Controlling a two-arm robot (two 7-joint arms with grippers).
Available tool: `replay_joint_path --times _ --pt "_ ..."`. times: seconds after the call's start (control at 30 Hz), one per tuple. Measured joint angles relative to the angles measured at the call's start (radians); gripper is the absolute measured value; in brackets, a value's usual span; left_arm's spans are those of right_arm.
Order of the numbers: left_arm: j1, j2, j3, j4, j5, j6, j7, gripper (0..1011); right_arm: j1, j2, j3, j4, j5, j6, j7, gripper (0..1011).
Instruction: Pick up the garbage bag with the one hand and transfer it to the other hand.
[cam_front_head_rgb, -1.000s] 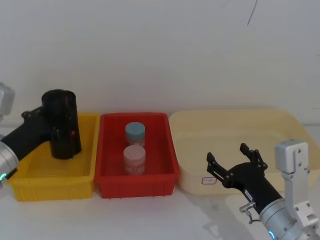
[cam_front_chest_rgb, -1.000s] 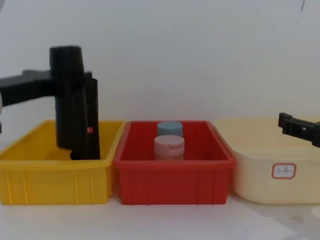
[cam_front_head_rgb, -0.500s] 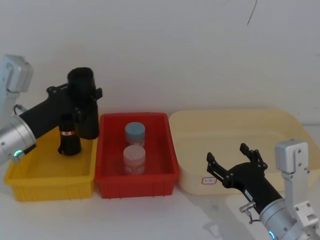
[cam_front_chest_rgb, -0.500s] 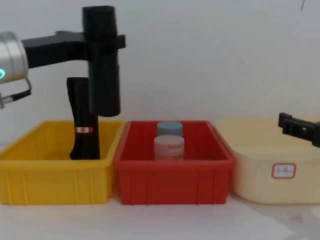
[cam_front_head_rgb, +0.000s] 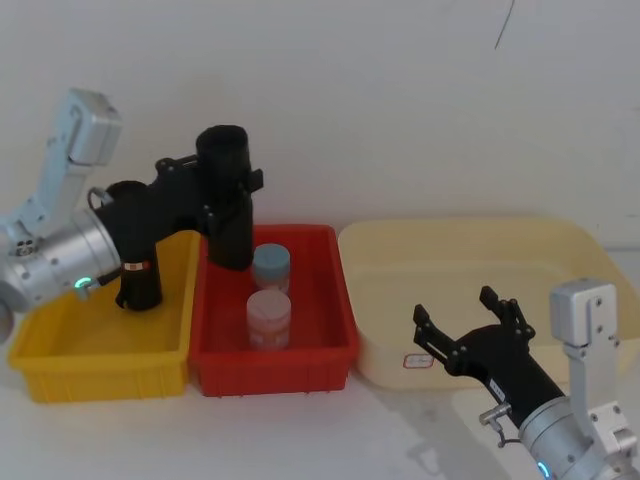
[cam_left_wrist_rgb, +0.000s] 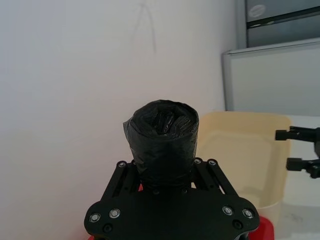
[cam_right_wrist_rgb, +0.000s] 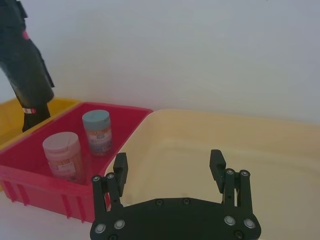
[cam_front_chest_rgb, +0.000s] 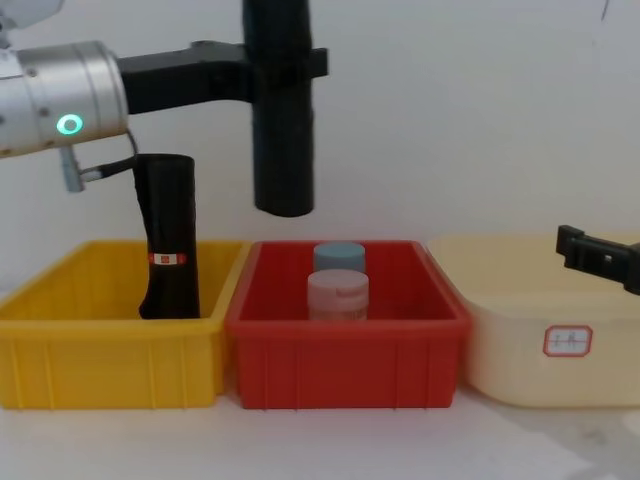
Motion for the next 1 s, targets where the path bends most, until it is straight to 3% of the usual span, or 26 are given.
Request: replay_joint_path --times 0.57,1.0 --pt "-0.129 -0.090 0.077 0.185 -0.023 -0.056 -0.135 389 0.000 0.000 0.000 0.000 0.000 0.000 0.000 1001" --pt "-0.240 -0.188 0.125 0.374 -0.049 -0.121 -0.258 389 0.000 0.000 0.000 0.000 0.000 0.000 0.000 1001"
